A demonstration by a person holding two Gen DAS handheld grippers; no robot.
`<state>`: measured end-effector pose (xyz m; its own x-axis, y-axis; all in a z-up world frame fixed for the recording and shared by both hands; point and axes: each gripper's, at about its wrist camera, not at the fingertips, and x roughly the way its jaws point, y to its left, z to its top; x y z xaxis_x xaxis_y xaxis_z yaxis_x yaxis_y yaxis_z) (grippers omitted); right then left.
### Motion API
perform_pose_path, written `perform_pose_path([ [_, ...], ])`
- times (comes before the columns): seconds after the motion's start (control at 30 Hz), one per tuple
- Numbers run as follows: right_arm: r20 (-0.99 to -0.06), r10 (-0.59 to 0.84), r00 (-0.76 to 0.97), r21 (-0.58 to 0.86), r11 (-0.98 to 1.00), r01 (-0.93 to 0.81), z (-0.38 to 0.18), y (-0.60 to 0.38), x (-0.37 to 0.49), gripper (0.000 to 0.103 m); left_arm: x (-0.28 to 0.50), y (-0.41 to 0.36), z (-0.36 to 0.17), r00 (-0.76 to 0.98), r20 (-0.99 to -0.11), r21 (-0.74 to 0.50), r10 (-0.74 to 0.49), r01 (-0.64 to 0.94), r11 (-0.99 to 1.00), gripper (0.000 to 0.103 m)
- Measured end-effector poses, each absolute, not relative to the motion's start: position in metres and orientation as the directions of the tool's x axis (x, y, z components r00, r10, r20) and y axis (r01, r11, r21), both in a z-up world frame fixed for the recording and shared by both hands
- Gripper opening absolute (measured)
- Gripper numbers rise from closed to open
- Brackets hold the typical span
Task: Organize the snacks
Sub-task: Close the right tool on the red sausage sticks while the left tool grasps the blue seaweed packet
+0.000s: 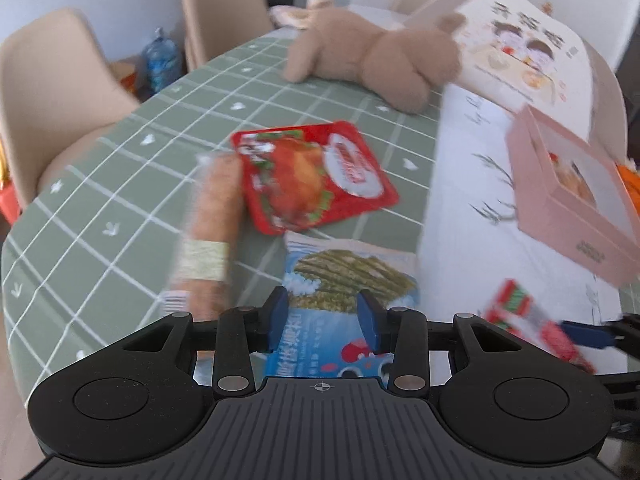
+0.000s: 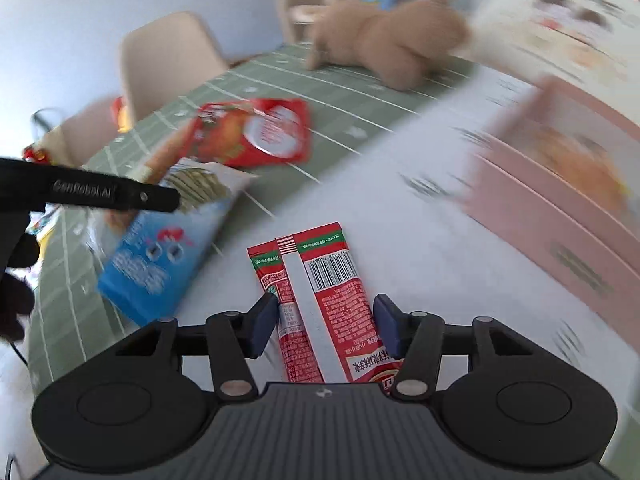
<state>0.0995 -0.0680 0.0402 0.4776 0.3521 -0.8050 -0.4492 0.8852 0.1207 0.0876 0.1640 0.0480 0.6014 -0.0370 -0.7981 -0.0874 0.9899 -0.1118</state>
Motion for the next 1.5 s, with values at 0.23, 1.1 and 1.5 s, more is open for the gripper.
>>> perform_pose_path([
  [0.23, -0.792, 0.233, 0.564, 0.09, 0.959, -0.27, 0.038, -0.139, 0.067, 0.056, 0.085, 0.113, 0.046, 0.587, -0.802, -0.057, -0.113, 0.112, 0.992, 0.049],
  [1.1, -0.706, 0.174, 0.686, 0.02, 0.974, -0.226, 0.017, -0.155, 0.035, 0.101, 0.085, 0.053, 0.045, 0.516, -0.854, 0.094, -0.065, 0.276, 0.957, 0.053],
  [1.5, -0.708, 0.176, 0.684, 0.021, 0.973, -0.229, 0.016, -0.154, 0.035, 0.103, 0.097, 0.065, 0.036, 0.534, -0.845, 0.141, -0.013, 0.247, 0.959, 0.08],
])
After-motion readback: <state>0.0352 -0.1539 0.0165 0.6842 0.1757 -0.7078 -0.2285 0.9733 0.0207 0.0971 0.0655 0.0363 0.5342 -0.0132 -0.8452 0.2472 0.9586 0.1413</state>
